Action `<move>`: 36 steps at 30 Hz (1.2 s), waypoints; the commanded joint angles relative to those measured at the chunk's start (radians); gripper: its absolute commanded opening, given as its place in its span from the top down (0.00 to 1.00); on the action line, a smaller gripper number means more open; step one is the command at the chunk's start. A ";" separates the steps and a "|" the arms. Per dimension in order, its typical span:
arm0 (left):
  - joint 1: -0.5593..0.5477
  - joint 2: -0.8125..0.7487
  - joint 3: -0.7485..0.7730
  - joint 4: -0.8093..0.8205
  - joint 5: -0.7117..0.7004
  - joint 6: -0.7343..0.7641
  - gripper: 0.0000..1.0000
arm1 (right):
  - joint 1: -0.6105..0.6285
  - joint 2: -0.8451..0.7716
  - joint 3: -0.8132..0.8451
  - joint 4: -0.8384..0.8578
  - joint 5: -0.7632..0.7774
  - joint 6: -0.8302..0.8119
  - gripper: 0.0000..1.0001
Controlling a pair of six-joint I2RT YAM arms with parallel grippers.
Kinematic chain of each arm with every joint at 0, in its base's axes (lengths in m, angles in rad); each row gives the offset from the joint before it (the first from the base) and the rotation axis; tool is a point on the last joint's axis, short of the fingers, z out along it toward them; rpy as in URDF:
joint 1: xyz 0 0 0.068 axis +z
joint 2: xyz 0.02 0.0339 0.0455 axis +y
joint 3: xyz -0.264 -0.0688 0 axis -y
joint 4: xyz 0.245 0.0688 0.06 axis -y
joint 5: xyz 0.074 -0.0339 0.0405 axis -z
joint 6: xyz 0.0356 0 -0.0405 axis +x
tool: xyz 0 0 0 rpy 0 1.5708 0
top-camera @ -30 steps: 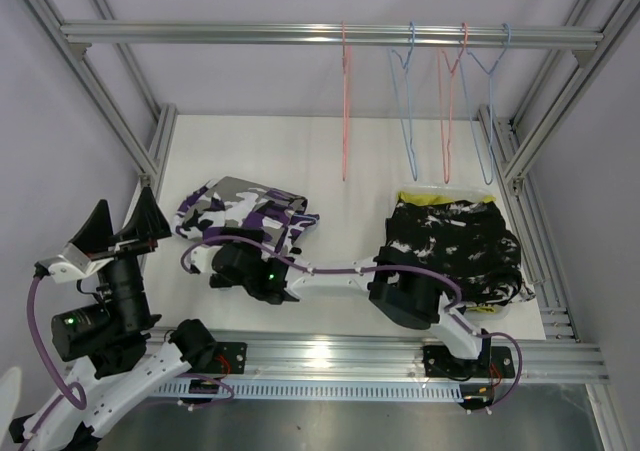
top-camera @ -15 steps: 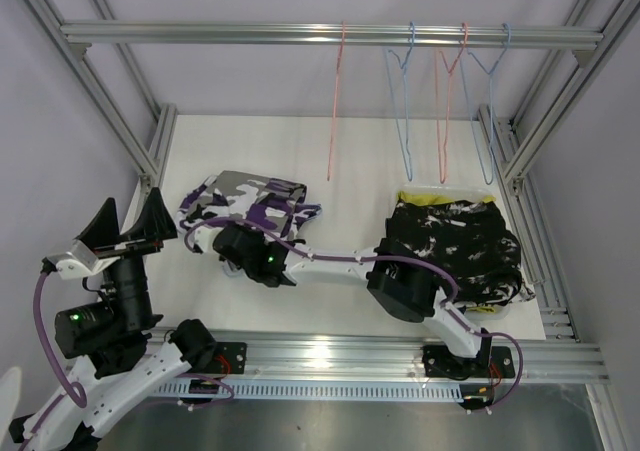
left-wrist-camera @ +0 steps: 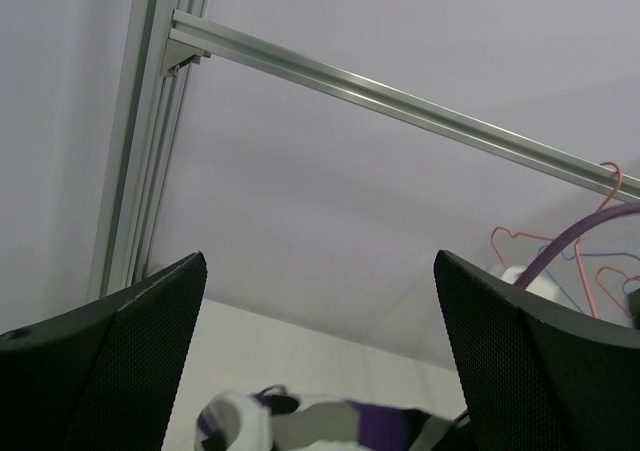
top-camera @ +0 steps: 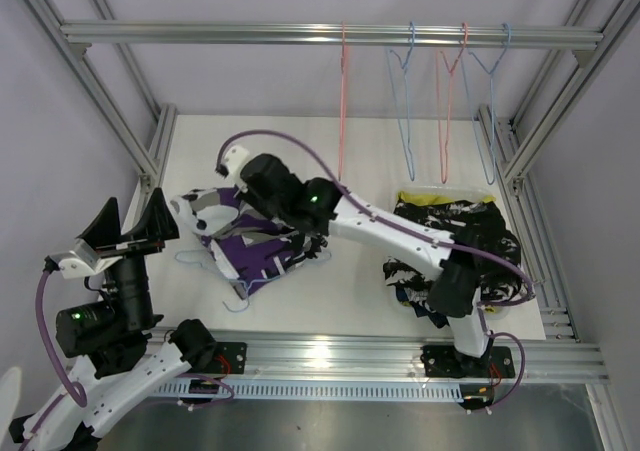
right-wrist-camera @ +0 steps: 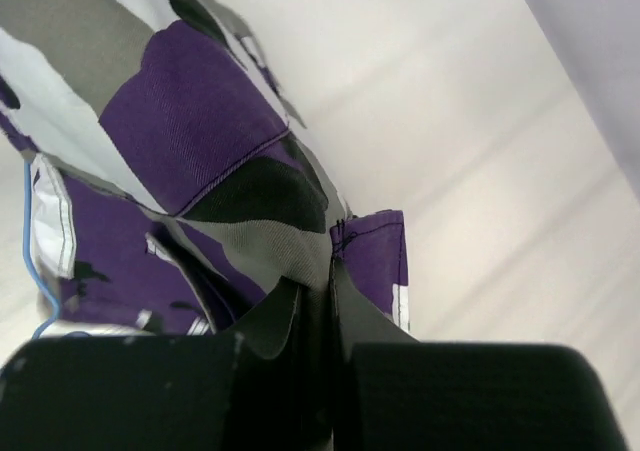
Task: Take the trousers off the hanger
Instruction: Remove the trousers from the hanger, then place the trousers in the bin.
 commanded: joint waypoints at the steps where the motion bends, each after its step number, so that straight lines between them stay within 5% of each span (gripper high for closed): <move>1: 0.013 0.024 0.031 -0.006 0.019 -0.026 0.00 | -0.038 -0.178 0.115 -0.048 -0.014 0.186 1.00; 15: 0.011 0.050 0.032 -0.035 0.044 -0.057 0.01 | -0.043 -0.585 -0.115 -0.064 0.004 0.411 1.00; 29: 0.011 0.067 0.037 -0.059 0.058 -0.080 0.01 | 0.113 -0.977 -0.433 -0.171 0.472 0.602 1.00; 36: 0.011 0.088 0.045 -0.082 0.073 -0.101 0.01 | 0.167 -1.070 -0.439 -0.269 0.628 0.664 1.00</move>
